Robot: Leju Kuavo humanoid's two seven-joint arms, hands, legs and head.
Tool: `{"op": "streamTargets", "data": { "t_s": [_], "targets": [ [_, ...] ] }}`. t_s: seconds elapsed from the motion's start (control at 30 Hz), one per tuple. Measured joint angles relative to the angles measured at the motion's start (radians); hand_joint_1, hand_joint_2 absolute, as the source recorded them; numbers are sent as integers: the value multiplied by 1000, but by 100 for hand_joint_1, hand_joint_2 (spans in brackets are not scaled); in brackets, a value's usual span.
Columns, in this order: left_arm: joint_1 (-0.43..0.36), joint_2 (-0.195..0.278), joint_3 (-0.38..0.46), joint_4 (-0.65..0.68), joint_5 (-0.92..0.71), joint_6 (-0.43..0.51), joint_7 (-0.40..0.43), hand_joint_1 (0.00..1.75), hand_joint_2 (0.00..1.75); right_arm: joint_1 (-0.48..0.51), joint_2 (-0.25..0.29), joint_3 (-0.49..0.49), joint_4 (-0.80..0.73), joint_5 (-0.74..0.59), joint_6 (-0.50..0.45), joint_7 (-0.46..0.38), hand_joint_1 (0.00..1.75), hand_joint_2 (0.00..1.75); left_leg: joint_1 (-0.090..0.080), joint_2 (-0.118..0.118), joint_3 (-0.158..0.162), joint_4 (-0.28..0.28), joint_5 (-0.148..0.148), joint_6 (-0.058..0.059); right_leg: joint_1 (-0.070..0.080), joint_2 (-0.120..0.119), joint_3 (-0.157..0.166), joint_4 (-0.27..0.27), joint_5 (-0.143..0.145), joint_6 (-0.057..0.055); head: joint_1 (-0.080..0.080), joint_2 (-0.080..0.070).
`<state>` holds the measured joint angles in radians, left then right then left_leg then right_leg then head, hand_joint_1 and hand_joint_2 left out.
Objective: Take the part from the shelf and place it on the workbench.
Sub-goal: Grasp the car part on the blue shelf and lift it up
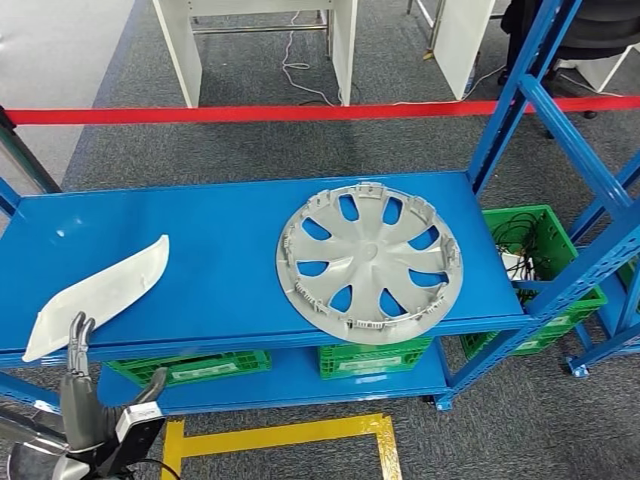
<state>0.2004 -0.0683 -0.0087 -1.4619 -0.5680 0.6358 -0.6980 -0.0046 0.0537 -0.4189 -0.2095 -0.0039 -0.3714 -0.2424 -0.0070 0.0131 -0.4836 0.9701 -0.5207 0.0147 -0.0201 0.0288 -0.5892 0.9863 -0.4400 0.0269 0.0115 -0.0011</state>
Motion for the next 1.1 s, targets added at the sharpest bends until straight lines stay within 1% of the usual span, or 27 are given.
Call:
{"op": "streamTargets", "data": {
  "t_s": [0.23,0.57,0.63,0.7,0.83,0.9,0.97,1.03,1.1],
  "targets": [
    [-14,13,-1,60,-4,0,-2,0,175,0,0,-8,0,0,1,0,0,175,0,0,0,0,0,0,0,0,0,0,0,0,0,0],
    [-18,19,-2,90,-10,-1,0,0,175,0,0,-8,0,1,1,0,0,175,0,0,0,0,0,0,0,0,0,0,0,0,0,0],
    [-23,20,-1,97,-56,-5,23,0,175,0,0,-8,0,7,2,1,0,175,0,0,0,0,0,0,0,0,0,0,0,0,0,0],
    [-39,25,0,115,-139,-11,65,0,175,-1,0,-8,0,21,7,3,0,175,0,0,0,0,0,0,0,-1,0,0,0,0,0,0],
    [-101,43,5,170,-296,-4,144,0,175,-5,-1,-8,0,53,19,13,0,175,0,0,0,0,0,0,0,-1,0,0,0,0,0,0],
    [-136,43,26,186,-401,20,168,0,175,-7,-2,-8,0,74,20,21,0,175,0,0,0,0,1,0,0,0,0,0,1,0,0,0],
    [-172,28,75,184,-498,46,167,0,175,-8,-3,-8,0,94,20,31,0,175,0,0,0,0,1,0,0,0,0,0,1,0,0,0],
    [-207,-2,137,167,-546,57,135,0,175,-9,-3,-7,0,109,18,36,0,175,0,0,0,0,1,0,0,0,0,0,1,0,0,0],
    [-232,-43,201,129,-553,60,67,0,175,-10,-3,-7,0,121,18,39,0,175,0,0,-1,0,1,0,0,0,0,1,1,0,0,0]
  ]
}}
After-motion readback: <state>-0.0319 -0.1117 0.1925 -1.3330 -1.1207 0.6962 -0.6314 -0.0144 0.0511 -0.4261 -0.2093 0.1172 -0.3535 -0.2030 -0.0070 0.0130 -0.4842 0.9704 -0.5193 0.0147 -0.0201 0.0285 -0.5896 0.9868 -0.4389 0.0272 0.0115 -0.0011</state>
